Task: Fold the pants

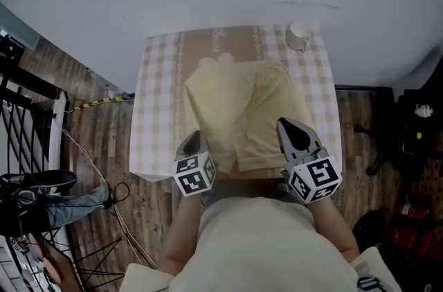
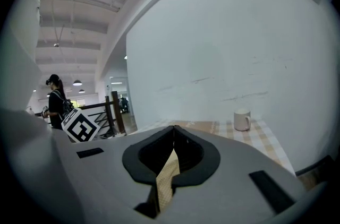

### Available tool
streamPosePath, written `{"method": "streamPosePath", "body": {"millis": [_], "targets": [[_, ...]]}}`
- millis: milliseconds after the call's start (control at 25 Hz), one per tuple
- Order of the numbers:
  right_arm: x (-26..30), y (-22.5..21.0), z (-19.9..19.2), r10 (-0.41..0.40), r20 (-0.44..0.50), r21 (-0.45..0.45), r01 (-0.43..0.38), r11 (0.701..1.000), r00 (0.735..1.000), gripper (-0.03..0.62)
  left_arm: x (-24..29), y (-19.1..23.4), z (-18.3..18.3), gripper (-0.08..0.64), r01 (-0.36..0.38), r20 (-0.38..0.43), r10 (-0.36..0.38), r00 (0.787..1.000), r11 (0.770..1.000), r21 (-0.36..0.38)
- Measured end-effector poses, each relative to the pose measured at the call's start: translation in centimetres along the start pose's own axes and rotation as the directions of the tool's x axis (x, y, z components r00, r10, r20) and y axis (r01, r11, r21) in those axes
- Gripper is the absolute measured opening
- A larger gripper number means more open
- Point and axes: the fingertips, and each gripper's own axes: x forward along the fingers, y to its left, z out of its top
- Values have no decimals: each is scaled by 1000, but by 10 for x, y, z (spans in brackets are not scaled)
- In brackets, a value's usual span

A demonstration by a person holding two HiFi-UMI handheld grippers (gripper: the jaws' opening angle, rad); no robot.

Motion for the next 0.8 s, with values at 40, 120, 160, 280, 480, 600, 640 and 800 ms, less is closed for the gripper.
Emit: {"method": "streamPosePath", "body": {"millis": [40,120,160,280,480,600,640,800], "targets": [[-5,-5,-1,1,1,3,-1,1000,1000,0,0,-9,1,20,5,5,-5,1000,1000,4],[-17,-15,-3,2,3,6,-2,1000,1000,0,0,-28,1,20,16,12,-16,1000,1000,16],[-23,-20,-4,2,3,6,-2,1000,1000,0,1,-38,1,20,21,16,-22,1000,1000,22],[-42,-36,-7,1,0,10,-1,1000,1000,0,1,-68,1,20,38,26,-39,999,999,38],[-74,-63,-18,1,-26,25,0,1000,1000,0,2,-125,-6,20,70,33,-72,997,996,57],[-88,-75,-21,13,-41,24,-12,1000,999,0,3,-156,-10,20,84,37,-87,996,994,67],[-93,-78,-21,19,-44,21,-18,1000,999,0,3,-165,-11,20,88,38,-91,995,994,71],[-106,-92,-21,35,-54,13,-34,999,998,0,5,-198,-14,20,102,41,-106,994,991,89]]}}
